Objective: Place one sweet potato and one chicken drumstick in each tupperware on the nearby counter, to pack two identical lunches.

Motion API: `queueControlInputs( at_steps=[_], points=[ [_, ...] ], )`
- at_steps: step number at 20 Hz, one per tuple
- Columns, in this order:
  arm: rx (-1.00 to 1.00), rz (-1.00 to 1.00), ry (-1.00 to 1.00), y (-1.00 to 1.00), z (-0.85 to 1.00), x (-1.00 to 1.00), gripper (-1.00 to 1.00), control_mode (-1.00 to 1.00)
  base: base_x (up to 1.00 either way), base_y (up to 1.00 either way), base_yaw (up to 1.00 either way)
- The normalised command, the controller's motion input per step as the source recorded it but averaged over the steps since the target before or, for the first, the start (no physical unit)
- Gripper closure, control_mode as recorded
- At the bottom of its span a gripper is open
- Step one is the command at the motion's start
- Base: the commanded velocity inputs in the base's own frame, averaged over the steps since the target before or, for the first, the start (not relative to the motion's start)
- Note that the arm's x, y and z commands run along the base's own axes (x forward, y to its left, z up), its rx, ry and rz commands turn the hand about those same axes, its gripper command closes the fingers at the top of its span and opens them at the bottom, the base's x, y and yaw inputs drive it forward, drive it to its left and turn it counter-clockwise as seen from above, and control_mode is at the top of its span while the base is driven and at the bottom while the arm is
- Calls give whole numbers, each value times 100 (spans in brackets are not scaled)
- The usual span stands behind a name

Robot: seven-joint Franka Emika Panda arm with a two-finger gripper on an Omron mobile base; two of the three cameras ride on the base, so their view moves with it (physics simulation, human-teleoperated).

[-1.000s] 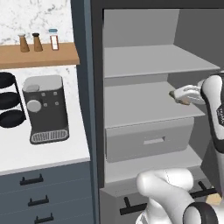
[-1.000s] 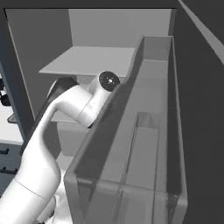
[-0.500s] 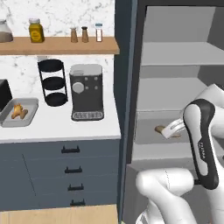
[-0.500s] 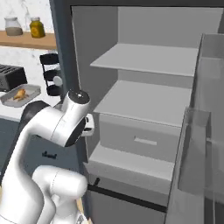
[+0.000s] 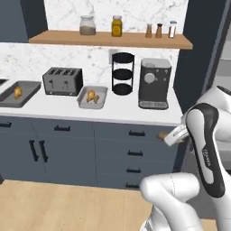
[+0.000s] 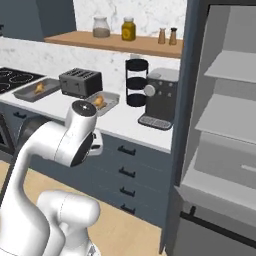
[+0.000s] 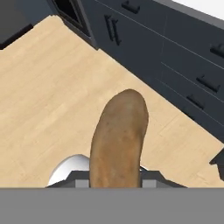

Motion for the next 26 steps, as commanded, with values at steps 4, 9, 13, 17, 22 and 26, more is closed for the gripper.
queueControlInputs(
  at_steps=[4,9,13,17,22,26],
  points=[
    [0,0,0,0,0,0,100,100,94,100,-1],
    [0,0,0,0,0,0,100,100,100,100,-6],
    [0,0,0,0,0,0,100,100,100,100,-9],
    [0,0,0,0,0,0,100,100,95,100,-12],
    [0,0,0,0,0,0,100,100,94,100,-21],
    [0,0,0,0,0,0,100,100,47,100,-31]
  ],
)
